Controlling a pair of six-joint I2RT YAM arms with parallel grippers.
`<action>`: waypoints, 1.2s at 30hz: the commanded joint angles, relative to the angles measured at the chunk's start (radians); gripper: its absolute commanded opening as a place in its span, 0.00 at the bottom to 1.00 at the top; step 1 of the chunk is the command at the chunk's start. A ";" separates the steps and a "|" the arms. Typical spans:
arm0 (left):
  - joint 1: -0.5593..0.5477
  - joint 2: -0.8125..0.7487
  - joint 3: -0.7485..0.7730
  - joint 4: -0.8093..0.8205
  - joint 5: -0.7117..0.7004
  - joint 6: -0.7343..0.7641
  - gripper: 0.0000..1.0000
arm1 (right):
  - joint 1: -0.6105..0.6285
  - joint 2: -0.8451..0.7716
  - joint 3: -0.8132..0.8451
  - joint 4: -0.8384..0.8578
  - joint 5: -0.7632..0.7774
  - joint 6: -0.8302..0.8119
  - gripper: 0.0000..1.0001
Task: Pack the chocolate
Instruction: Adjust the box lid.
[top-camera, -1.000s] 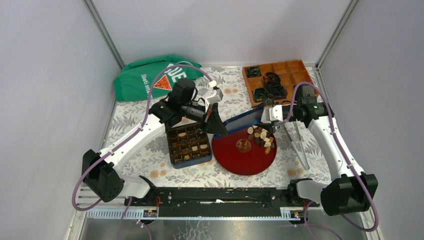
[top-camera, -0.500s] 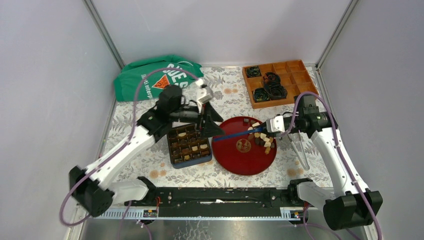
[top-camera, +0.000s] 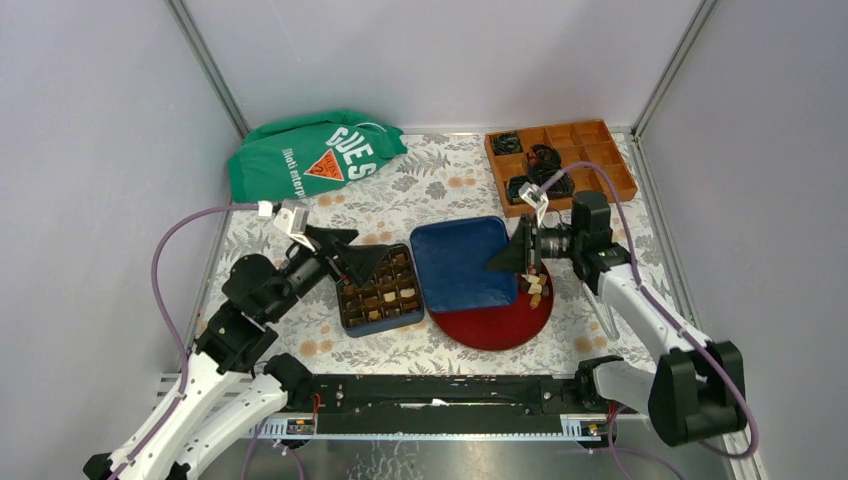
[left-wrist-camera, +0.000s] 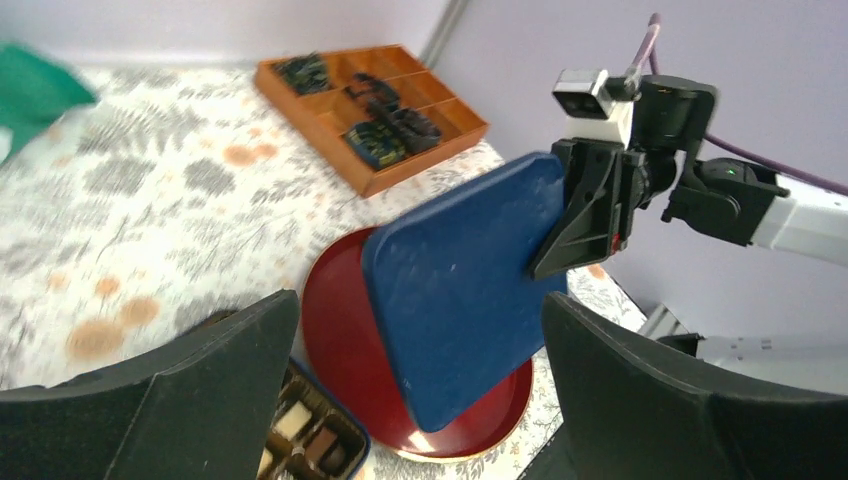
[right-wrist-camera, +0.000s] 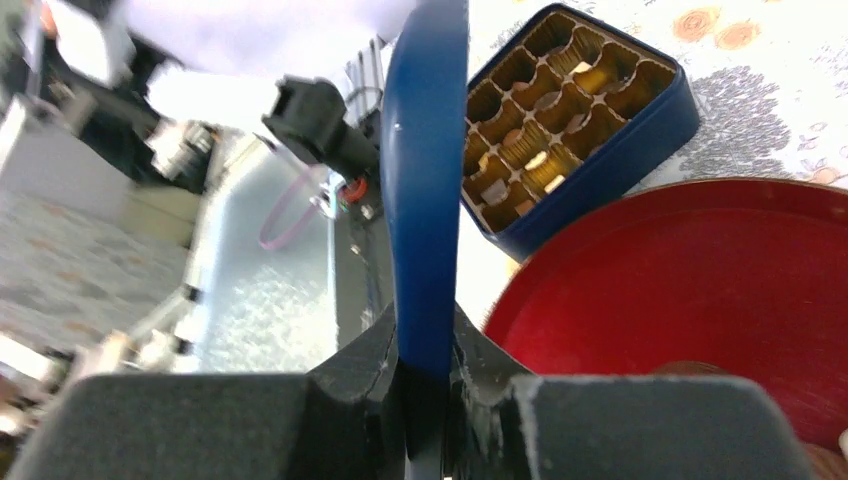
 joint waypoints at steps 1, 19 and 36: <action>0.007 -0.077 -0.045 -0.151 -0.216 -0.117 0.99 | 0.052 0.106 0.068 0.429 0.035 0.595 0.00; 0.007 -0.045 -0.074 -0.320 -0.555 -0.293 0.99 | 0.345 0.622 0.257 0.917 0.176 1.176 0.00; 0.007 0.061 -0.141 -0.450 -0.676 -0.537 0.97 | 0.543 0.806 0.408 0.577 0.419 0.926 0.00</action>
